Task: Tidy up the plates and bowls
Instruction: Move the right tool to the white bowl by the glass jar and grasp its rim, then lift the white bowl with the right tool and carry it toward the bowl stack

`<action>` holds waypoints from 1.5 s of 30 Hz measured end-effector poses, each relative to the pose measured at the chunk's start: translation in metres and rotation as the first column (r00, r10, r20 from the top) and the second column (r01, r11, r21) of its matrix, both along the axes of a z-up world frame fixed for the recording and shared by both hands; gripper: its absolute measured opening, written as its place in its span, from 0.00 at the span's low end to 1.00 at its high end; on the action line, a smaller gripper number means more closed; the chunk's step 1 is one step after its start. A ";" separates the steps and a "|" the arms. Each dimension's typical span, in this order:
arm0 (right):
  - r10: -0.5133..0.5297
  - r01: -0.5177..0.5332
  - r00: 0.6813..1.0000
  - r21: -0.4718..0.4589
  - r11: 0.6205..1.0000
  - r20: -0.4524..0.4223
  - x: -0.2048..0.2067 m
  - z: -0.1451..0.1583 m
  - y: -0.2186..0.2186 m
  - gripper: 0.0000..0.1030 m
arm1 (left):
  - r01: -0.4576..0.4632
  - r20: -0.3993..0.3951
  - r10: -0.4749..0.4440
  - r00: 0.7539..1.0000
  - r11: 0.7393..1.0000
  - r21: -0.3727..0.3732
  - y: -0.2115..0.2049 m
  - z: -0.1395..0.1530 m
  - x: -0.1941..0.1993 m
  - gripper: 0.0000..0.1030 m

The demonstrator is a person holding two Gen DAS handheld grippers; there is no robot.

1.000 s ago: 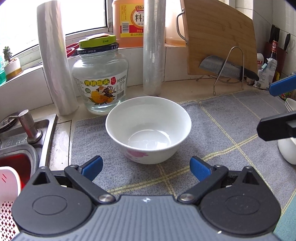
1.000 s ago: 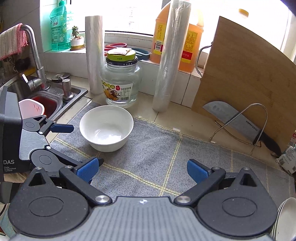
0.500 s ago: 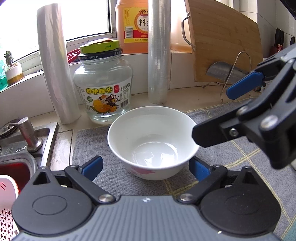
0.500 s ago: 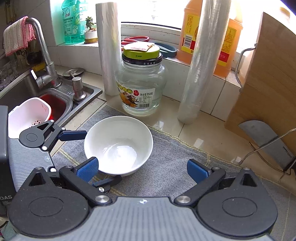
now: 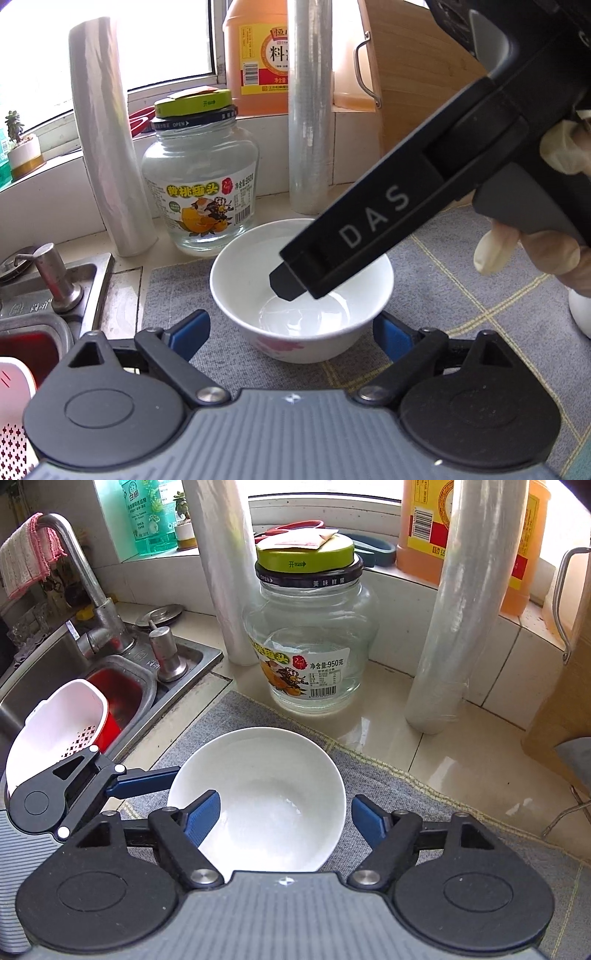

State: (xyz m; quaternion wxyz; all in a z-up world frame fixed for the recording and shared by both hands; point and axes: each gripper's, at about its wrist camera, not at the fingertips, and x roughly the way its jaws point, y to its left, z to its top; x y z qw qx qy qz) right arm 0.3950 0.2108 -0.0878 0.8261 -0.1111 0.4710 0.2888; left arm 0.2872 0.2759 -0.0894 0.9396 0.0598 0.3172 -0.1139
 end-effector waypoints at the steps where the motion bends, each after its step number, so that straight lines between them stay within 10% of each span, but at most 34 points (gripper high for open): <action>1: 0.002 -0.002 1.000 0.003 1.000 -0.006 0.001 -0.002 0.000 0.78 | 0.007 0.002 -0.007 1.000 1.000 0.003 0.000 0.000 0.000 0.91; 45: -0.011 0.018 0.996 0.080 0.997 -0.093 0.021 -0.003 -0.018 0.79 | 0.071 -0.009 -0.071 0.997 0.997 -0.015 0.003 0.000 -0.001 0.84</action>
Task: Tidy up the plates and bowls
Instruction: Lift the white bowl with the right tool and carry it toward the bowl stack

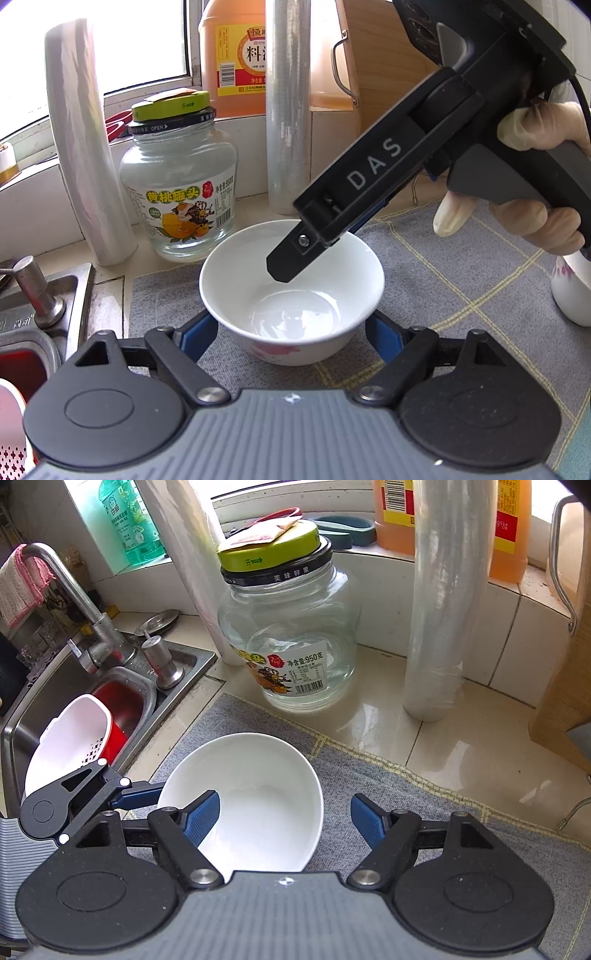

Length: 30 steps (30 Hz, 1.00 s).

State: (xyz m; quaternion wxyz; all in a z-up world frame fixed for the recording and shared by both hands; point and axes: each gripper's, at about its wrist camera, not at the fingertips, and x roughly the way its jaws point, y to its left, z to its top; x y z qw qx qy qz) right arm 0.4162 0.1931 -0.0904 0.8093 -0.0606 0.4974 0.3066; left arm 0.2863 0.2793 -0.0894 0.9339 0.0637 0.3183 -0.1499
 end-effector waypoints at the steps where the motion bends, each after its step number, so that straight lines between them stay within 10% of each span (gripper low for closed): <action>1: 0.007 -0.007 1.000 0.000 1.000 0.003 0.000 0.000 0.003 0.79 | -0.001 0.000 0.001 1.000 1.000 0.000 0.000 0.000 -0.001 0.84; 30: 0.052 -0.052 0.999 0.059 0.997 -0.001 -0.020 0.020 0.003 0.73 | 0.035 -0.009 -0.035 0.999 0.998 0.059 -0.009 0.021 -0.021 0.84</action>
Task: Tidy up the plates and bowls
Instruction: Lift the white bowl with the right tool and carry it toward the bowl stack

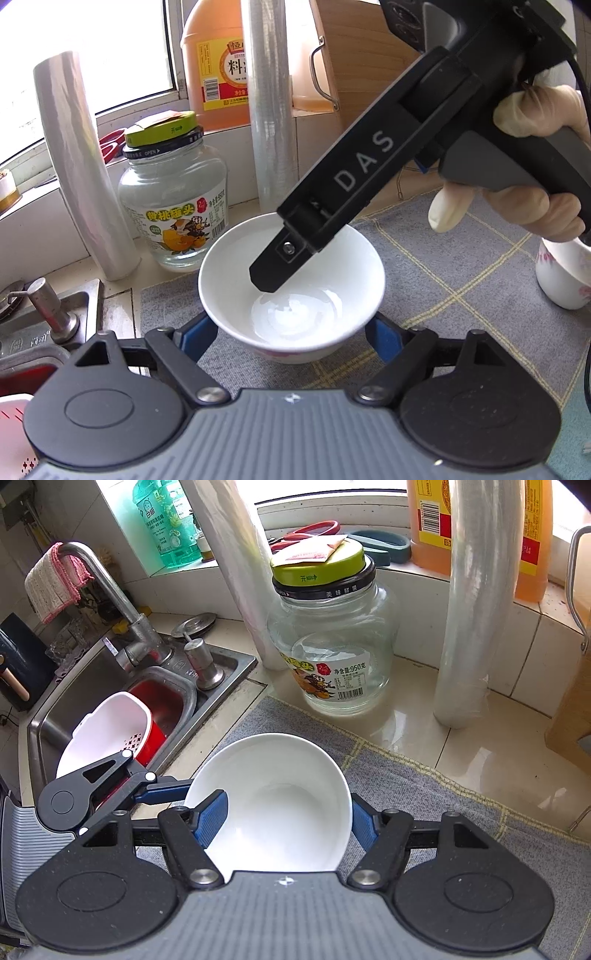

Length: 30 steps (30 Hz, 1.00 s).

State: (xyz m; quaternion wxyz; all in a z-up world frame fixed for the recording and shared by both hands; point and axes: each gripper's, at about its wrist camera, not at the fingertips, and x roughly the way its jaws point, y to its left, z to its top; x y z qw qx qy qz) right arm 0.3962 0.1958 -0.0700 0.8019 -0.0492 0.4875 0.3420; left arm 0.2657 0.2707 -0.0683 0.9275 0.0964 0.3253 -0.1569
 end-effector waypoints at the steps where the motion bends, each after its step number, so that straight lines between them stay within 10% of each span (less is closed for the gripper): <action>1: 0.000 0.000 1.000 -0.001 1.000 0.001 -0.003 0.002 -0.001 0.73 | 0.006 -0.006 -0.006 1.000 1.000 -0.001 -0.001 0.003 -0.003 0.84; 30: -0.145 0.143 0.988 0.043 0.989 0.050 -0.129 0.059 -0.124 0.75 | 0.206 -0.030 -0.205 0.978 0.978 0.033 -0.107 0.066 -0.080 0.84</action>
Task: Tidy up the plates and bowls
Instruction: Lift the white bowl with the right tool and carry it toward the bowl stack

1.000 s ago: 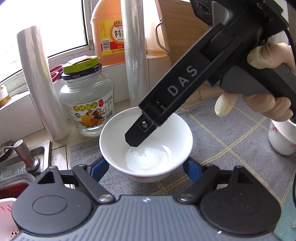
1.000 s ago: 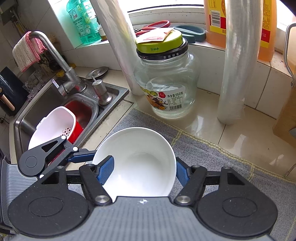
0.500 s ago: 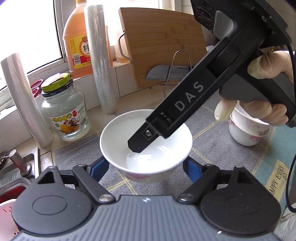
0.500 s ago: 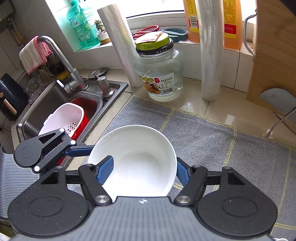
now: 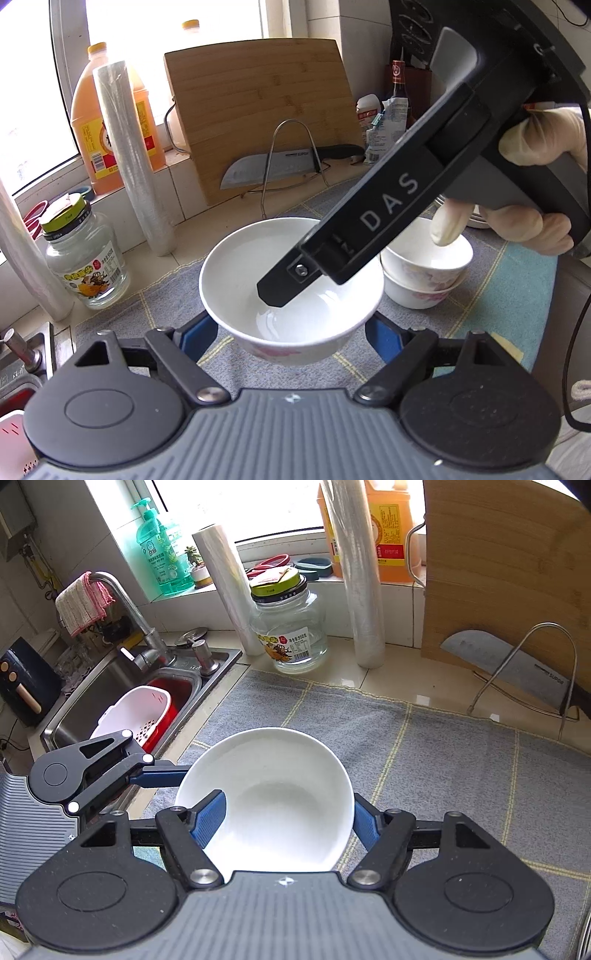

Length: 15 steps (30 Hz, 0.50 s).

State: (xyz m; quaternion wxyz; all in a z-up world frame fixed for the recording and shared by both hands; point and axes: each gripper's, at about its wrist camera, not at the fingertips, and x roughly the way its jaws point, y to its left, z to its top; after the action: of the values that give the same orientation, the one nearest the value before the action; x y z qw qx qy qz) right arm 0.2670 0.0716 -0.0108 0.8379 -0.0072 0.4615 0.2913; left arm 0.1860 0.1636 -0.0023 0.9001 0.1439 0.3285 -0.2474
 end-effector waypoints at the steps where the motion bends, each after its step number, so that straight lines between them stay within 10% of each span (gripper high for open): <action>1: -0.008 0.008 1.000 0.001 1.000 0.004 -0.002 0.002 -0.005 0.75 | 0.008 0.003 -0.008 1.000 1.000 -0.003 -0.006 0.002 -0.001 0.84; 15: -0.129 0.131 0.989 -0.016 0.991 0.069 -0.029 0.022 -0.079 0.76 | 0.137 0.033 -0.137 0.990 0.990 -0.016 -0.072 0.017 0.002 0.84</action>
State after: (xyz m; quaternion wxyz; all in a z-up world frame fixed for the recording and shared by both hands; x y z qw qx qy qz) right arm 0.2375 -0.0077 0.0116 0.8702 0.0046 0.4353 0.2309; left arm 0.1881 0.0917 0.0148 0.8873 0.1617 0.3013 -0.3094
